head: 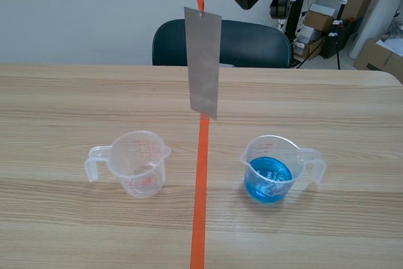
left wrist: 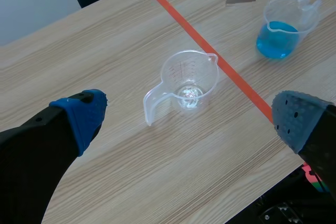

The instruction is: Do the redox reaction experiment. move the plate over the blue solution

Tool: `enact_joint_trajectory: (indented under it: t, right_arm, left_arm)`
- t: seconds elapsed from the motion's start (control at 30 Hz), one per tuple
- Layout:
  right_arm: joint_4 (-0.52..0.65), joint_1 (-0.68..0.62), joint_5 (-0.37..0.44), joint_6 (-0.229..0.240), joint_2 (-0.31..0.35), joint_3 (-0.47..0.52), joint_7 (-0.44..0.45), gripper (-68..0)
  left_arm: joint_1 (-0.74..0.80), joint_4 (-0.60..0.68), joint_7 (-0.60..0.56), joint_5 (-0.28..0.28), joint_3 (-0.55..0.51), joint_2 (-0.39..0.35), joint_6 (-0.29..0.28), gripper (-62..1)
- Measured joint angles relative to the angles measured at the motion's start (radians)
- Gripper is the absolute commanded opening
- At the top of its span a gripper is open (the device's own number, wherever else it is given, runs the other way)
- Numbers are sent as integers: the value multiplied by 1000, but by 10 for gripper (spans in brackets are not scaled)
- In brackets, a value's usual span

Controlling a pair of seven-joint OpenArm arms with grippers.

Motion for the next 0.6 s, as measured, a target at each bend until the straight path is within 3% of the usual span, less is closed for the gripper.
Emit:
enact_joint_trajectory:
  t: [0.2, 0.33, 0.47, 0.6]
  right_arm:
    - [0, 0, 85, 2, 136, 10, 55, -676]
    - [0, 0, 139, 24, 233, 10, 100, -676]
    - [0, 0, 195, 38, 329, 10, 132, -676]
    - [0, 0, 231, 38, 430, 10, 182, -676]
  left_arm:
    - [-70, 0, 0, -1, 0, 0, -45, 14]
    - [-111, 4, 2, -8, 21, 0, -44, 6]
    - [-157, 22, 36, -5, 74, 0, -44, 5]
    - [-227, 27, 53, 39, 159, 0, -44, 5]
